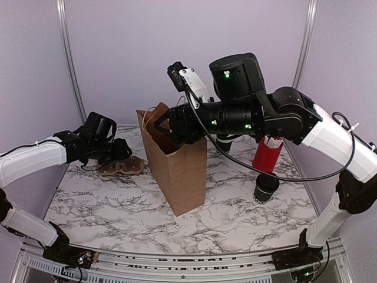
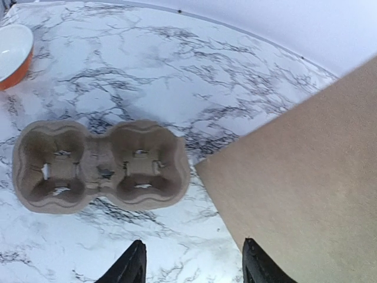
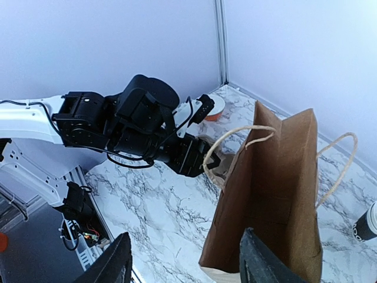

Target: Pack the takeout coffee

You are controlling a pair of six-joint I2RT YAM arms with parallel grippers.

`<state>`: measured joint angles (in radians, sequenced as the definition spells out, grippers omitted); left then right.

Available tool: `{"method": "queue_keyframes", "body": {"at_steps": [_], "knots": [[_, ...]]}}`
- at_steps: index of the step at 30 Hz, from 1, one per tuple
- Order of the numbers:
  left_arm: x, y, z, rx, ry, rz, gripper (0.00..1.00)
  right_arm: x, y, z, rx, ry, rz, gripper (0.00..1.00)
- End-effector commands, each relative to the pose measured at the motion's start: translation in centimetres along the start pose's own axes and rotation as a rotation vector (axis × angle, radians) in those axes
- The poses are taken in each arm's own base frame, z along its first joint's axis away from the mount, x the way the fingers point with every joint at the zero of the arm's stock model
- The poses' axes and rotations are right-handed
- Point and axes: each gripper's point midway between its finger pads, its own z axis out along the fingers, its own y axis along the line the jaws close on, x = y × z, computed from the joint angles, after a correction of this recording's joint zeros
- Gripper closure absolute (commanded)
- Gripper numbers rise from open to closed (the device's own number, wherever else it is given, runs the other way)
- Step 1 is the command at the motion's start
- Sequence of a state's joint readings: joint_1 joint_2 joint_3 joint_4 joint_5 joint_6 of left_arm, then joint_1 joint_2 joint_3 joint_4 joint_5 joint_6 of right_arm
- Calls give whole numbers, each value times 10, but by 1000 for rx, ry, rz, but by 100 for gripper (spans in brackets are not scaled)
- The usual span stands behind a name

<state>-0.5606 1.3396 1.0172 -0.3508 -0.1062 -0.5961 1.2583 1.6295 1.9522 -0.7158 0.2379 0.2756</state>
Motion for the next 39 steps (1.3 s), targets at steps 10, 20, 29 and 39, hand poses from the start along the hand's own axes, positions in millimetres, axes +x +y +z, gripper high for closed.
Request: {"method": "queue_keyframes", "body": {"at_steps": [10,20,29,39], "knots": [[14,84,33,-223,137,-18,44,0,-35,-61,65,-145,52,25],[18,98,55,-283,183,-9,44,45,-85,-106,178,-184,151,0],[25,102,61,-296,226,-1,42,73,-130,-117,282,-215,229,0],[37,107,68,-297,294,8,41,66,-168,-105,391,-221,223,0]]}}
